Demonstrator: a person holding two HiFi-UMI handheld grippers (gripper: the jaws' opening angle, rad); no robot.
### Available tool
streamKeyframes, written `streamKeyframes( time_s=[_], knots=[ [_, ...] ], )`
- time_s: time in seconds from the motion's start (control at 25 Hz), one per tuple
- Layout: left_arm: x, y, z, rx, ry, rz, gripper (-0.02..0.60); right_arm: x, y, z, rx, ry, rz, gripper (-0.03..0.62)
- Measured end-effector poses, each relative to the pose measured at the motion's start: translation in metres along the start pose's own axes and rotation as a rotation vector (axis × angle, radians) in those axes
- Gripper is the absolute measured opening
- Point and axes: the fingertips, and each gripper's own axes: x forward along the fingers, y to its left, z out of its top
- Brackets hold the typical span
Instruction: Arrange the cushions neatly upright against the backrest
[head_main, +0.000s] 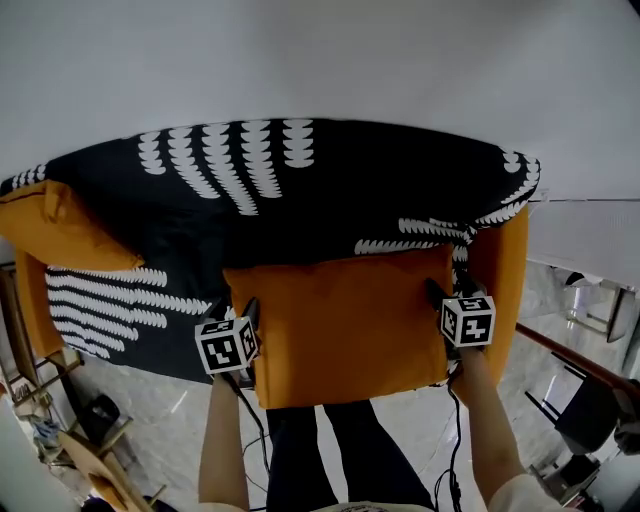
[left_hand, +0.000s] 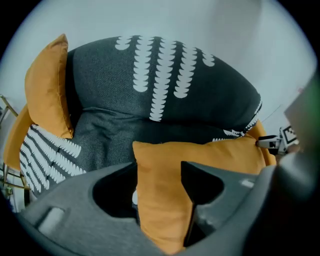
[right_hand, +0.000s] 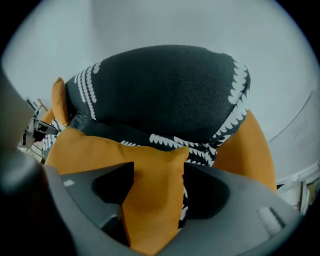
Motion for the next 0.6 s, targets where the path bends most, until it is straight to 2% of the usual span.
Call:
streamKeyframes(
  time_s=[0.24,0.36,0.6],
  knots=[
    [0.021,0.001,-0.009,-0.002,0.035,-0.003,0.287,0.021,0.002,-0.011,-0.018,0.058,0.034,0.318],
    [0.026,-0.001,-0.012,-0.012,0.046,0.001,0.283,0.026,0.008,-0.013,-0.021,0.086,0.069,0.273],
    [0.04,-0.007,-0.017,-0.024,0.071,-0.03,0.225,0.03,0.012,-0.015,-0.019,0.093,0.078,0.238]
  ],
)
